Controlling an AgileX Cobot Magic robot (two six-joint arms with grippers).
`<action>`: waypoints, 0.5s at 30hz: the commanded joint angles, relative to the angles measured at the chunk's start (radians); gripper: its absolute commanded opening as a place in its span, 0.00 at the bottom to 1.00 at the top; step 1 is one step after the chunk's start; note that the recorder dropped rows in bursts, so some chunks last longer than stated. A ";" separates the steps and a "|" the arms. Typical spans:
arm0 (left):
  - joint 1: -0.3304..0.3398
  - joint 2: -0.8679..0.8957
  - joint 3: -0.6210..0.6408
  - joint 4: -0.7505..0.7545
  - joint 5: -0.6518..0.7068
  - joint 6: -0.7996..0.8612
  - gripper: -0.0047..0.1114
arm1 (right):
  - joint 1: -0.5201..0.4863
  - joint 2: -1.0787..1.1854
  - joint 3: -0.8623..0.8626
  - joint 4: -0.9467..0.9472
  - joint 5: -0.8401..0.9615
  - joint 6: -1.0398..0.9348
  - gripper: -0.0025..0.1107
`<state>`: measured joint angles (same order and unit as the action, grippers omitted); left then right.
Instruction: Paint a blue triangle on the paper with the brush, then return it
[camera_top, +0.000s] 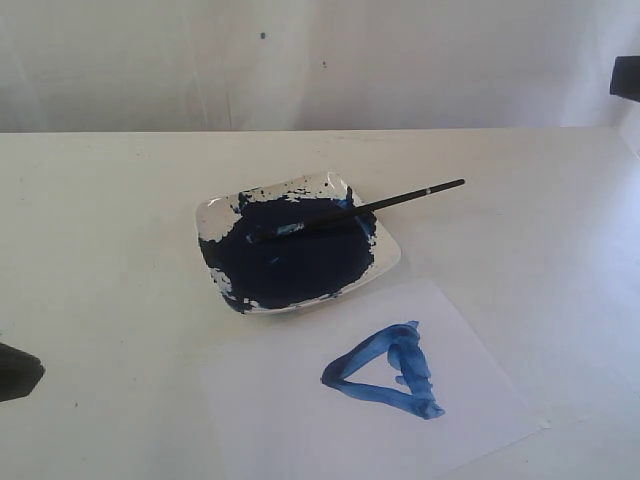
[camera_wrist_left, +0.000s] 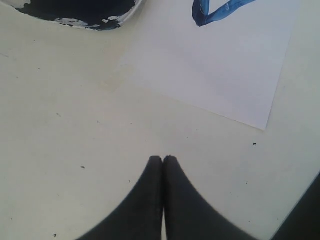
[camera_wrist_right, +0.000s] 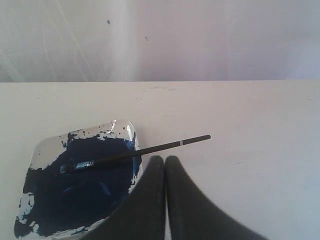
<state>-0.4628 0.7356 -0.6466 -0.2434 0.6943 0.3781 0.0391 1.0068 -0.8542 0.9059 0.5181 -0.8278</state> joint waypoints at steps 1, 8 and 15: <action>0.002 -0.008 0.006 -0.011 0.007 0.002 0.04 | 0.000 -0.006 0.006 -0.002 -0.007 0.003 0.02; 0.002 -0.008 0.006 -0.011 0.005 0.002 0.04 | 0.002 -0.071 0.006 -0.005 -0.006 0.003 0.02; 0.002 -0.008 0.006 -0.011 0.005 0.002 0.04 | 0.002 -0.363 0.006 0.006 0.006 0.007 0.02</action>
<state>-0.4628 0.7356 -0.6466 -0.2434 0.6918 0.3781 0.0391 0.7148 -0.8503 0.9017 0.5181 -0.8258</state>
